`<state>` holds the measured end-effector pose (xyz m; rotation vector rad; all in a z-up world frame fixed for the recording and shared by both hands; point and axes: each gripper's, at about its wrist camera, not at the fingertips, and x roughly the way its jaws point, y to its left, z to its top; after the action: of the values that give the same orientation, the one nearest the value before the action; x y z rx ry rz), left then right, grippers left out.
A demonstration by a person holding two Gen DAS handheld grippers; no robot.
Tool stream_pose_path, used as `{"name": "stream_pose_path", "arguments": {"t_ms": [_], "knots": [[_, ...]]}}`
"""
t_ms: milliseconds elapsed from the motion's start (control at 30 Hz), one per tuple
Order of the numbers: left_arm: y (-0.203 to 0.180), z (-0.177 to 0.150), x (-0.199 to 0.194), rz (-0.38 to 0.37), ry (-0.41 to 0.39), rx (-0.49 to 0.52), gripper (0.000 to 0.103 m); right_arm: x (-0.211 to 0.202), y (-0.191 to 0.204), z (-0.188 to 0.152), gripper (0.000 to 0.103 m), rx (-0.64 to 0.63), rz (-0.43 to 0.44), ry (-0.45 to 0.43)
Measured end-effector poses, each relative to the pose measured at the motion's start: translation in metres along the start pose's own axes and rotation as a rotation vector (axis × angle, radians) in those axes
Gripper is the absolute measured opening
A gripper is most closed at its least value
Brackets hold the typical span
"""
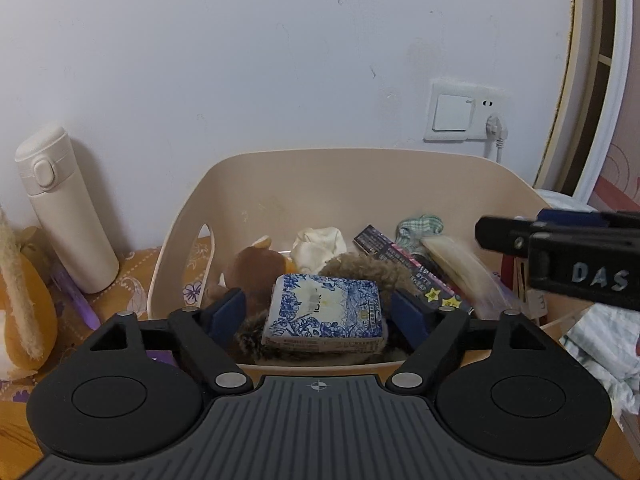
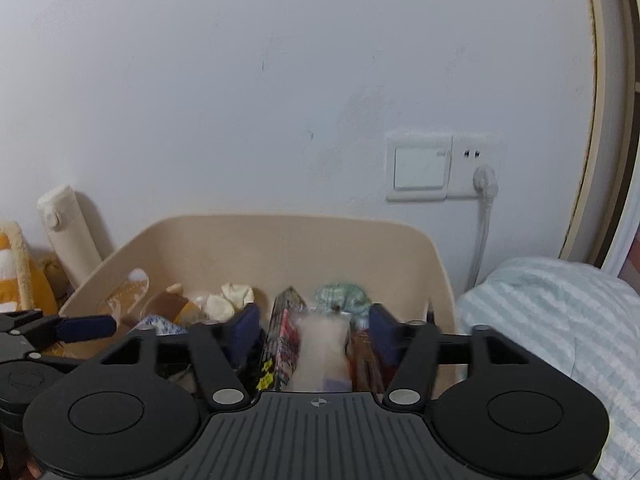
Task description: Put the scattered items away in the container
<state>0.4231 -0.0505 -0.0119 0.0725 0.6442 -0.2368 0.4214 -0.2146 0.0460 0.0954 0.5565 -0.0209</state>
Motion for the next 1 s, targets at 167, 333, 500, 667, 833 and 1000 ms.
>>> {"name": "stream_pose_path", "arguments": {"t_ms": [167,333,500,667,833,1000], "knots": [[0.000,-0.001,-0.005,0.007,-0.006,0.000,0.085,-0.016,-0.001,0.006,0.084,0.001,0.001,-0.049],[0.002,-0.002,-0.013,-0.003,-0.008,-0.012,0.086,-0.028,0.000,0.007,0.088,0.005,0.000,-0.071],[0.005,-0.003,-0.025,-0.012,-0.025,-0.032,0.086,-0.036,0.001,0.004,0.093,0.002,0.002,-0.081],[0.007,-0.006,-0.044,-0.011,-0.050,-0.031,0.086,-0.050,0.002,0.000,0.097,0.016,0.009,-0.088],[0.011,-0.017,-0.063,-0.016,-0.064,-0.046,0.086,-0.065,-0.001,-0.008,0.102,0.053,0.025,-0.095],[0.015,-0.025,-0.083,-0.008,-0.089,-0.070,0.086,-0.081,0.000,-0.015,0.102,0.058,0.027,-0.103]]}}
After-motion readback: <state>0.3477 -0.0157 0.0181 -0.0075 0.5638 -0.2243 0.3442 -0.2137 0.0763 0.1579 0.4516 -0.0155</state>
